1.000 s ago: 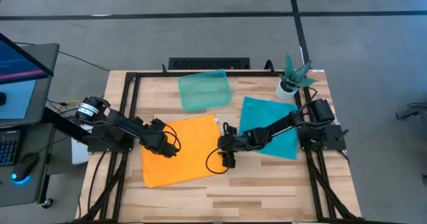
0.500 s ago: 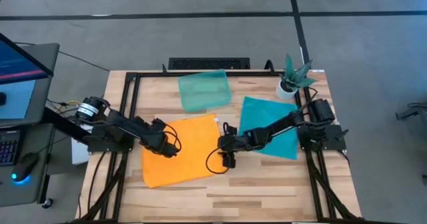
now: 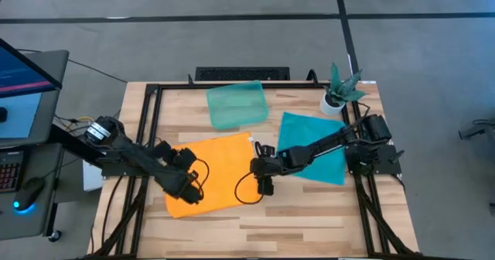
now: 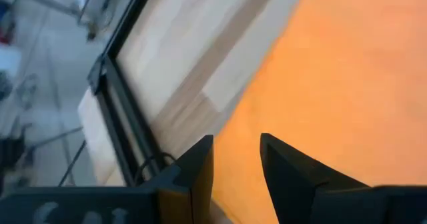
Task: Roll microfiber towels into tight, uniform cylinder then place into a basket
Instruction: Roll the yellow microfiber towel
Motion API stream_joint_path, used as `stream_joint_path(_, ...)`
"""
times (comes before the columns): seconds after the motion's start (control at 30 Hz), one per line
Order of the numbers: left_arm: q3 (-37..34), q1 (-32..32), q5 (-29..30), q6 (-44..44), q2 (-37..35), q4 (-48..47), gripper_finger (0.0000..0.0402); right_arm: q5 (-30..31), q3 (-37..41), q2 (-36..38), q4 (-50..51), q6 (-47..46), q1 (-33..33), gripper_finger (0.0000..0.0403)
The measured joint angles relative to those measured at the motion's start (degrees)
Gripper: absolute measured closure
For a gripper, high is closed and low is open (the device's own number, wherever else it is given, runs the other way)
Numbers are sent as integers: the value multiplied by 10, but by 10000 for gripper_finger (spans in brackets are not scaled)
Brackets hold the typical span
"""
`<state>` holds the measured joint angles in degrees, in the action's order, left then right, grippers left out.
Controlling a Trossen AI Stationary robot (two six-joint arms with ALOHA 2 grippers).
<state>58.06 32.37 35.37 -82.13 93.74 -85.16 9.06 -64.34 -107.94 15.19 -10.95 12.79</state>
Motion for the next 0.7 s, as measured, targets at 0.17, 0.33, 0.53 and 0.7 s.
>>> stream_joint_path(0.17, 11, 52, 13, 17, 0, 51, 285, 0, -38, 0, 82, -10, 22, 165)
stream_joint_path(0.33, 19, 113, 12, 81, 0, 97, 285, 26, -94, 10, 174, -44, 45, 165)
stream_joint_path(0.53, 78, 150, 31, 83, 0, 101, 285, 103, -146, 38, 238, -60, 98, 165)
stream_joint_path(0.7, 123, 184, 109, 155, 0, 158, 285, 209, -159, 71, 255, -60, 165, 165)
